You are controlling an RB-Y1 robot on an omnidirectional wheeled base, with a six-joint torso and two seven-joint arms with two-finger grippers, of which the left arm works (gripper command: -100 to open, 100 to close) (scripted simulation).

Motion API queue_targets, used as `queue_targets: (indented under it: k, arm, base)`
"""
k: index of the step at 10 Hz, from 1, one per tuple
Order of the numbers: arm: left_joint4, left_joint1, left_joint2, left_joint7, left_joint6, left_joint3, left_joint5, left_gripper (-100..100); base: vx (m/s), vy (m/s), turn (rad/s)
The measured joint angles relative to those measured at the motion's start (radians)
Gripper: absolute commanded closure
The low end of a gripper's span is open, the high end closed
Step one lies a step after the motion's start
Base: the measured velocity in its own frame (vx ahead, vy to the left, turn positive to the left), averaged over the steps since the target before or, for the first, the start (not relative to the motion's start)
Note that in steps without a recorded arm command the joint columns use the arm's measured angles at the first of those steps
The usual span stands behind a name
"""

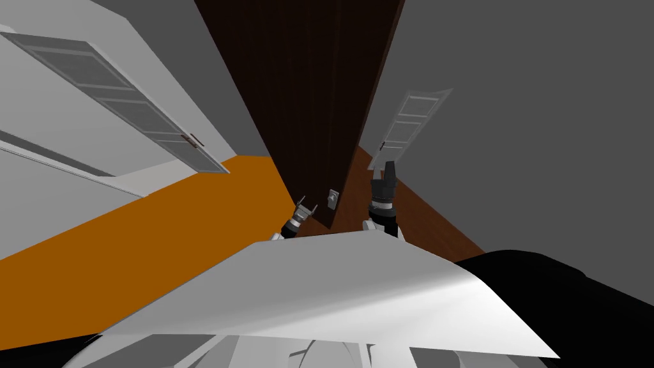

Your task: Push the door open

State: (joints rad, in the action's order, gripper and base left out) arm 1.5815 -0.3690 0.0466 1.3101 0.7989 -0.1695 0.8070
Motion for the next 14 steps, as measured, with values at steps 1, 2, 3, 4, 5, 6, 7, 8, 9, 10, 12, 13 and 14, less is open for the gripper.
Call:
queue_targets:
  k: [1,2,3,4,5,6,7,8,9,10,12,13,14]
  arm:
    - [0.007,-0.01,-0.002,0.029,0.014,0.006,0.029,-100]
    - [0.018,-0.019,-0.003,0.058,0.03,0.014,0.06,-100]
    - [0.018,-0.02,-0.004,0.08,0.041,0.02,0.079,-100]
    - [0.025,-0.027,-0.006,0.107,0.052,0.025,0.108,-100]
    - [0.027,-0.029,-0.006,0.125,0.06,0.03,0.123,-100]
    - [0.03,-0.034,-0.01,0.151,0.071,0.035,0.148,-100]
    - [0.036,-0.042,-0.012,0.179,0.089,0.045,0.177,-100]
    - [0.04,-0.047,-0.012,0.201,0.101,0.05,0.194,-100]
    - [0.047,-0.056,-0.015,0.228,0.112,0.054,0.219,-100]
    - [0.058,-0.064,-0.019,0.254,0.125,0.061,0.251,-100]
    - [0.066,-0.076,-0.023,0.303,0.146,0.07,0.29,-100]
    - [0.068,-0.079,-0.025,0.322,0.154,0.073,0.303,-100]
    - [0.067,-0.082,-0.029,0.348,0.165,0.079,0.322,-100]
  base:
    - [-0.001,-0.035,0.179]
    - [0.0,-0.032,0.059]
    - [0.003,-0.028,0.093]
    - [0.002,-0.022,0.047]
    - [0.0,-0.019,0.098]
    - [-0.001,-0.031,0.151]
    - [-0.004,-0.026,0.059]
    - [-0.004,-0.023,0.088]
    - [0.001,-0.032,0.134]
    - [-0.002,-0.025,0.051]
    - [-0.003,-0.019,0.07]
    - [0.001,-0.019,0.076]
    - [0.001,-0.026,0.139]
